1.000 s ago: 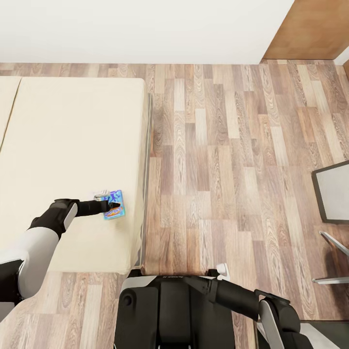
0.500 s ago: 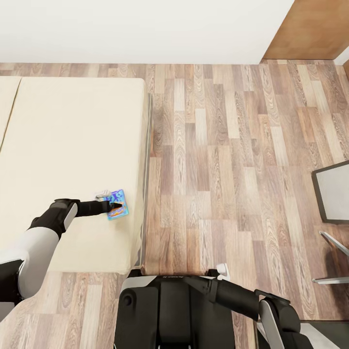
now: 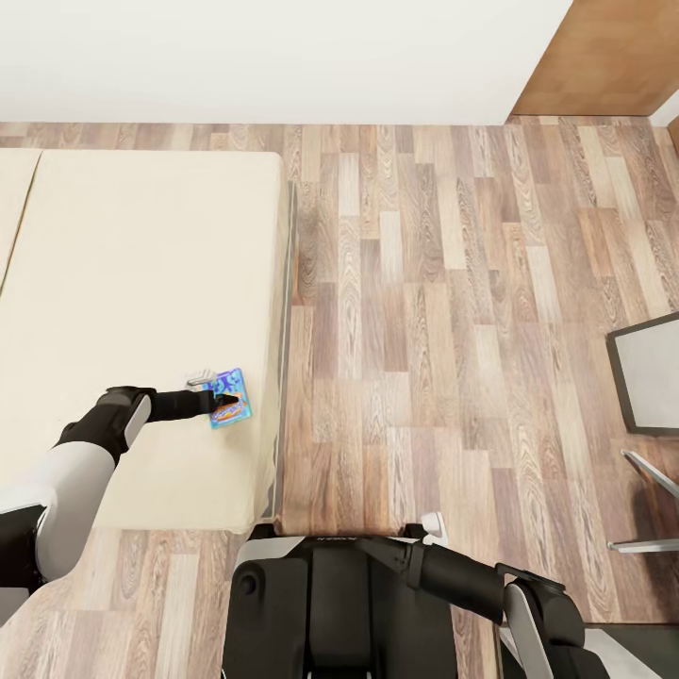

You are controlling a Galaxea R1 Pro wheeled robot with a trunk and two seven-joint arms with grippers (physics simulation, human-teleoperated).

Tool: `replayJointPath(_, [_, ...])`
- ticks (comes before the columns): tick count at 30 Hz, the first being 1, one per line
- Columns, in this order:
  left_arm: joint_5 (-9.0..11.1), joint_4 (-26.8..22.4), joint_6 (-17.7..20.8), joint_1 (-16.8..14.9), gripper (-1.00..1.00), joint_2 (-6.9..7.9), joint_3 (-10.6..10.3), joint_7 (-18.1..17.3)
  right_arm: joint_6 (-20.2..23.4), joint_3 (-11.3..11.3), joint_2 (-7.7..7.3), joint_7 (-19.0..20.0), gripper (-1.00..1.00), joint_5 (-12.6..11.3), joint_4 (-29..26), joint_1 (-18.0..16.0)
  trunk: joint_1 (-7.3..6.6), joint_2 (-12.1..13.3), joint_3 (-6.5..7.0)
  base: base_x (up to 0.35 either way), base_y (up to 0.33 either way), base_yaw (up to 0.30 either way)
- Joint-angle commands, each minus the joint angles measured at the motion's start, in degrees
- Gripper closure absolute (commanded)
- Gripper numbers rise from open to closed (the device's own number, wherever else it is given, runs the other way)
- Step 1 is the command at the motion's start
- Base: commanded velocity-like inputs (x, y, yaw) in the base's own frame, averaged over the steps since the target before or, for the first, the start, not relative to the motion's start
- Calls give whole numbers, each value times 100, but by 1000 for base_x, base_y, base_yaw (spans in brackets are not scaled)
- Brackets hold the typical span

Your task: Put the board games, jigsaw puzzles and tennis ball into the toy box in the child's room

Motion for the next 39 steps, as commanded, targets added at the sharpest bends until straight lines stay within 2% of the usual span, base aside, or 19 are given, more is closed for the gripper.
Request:
replayJointPath(1, [-56,-6,35,-2,-100,-5,50,-47,26,-11,5,22,-100,5,-2,-2,3,-9,-6,0,0,0])
replayJointPath(24, [-41,-6,191,-1,-100,-13,56,-62,19,-19,1,35,-100,-13,-8,-2,3,-9,-6,0,0,0])
replayJointPath(26, [-85,60,256,-67,-100,-79,-10,3,-8,-33,66,1,-100,14,25,-12,3,-9,-6,0,0,0])
replayJointPath(31, [-90,166,420,-228,-100,-242,-137,142,-16,-47,56,-11,-100,14,30,-11,3,-9,-6,0,0,0])
replayJointPath(35, [-108,294,550,-357,-100,-227,-142,138,-31,-147,-23,-63,-100,-2,40,-11,3,-9,-6,0,0,0])
replayJointPath(39, [-109,423,678,-347,-100,-226,-146,134,-33,-164,-38,-71,-100,1,42,-11,3,-9,-6,0,0,0])
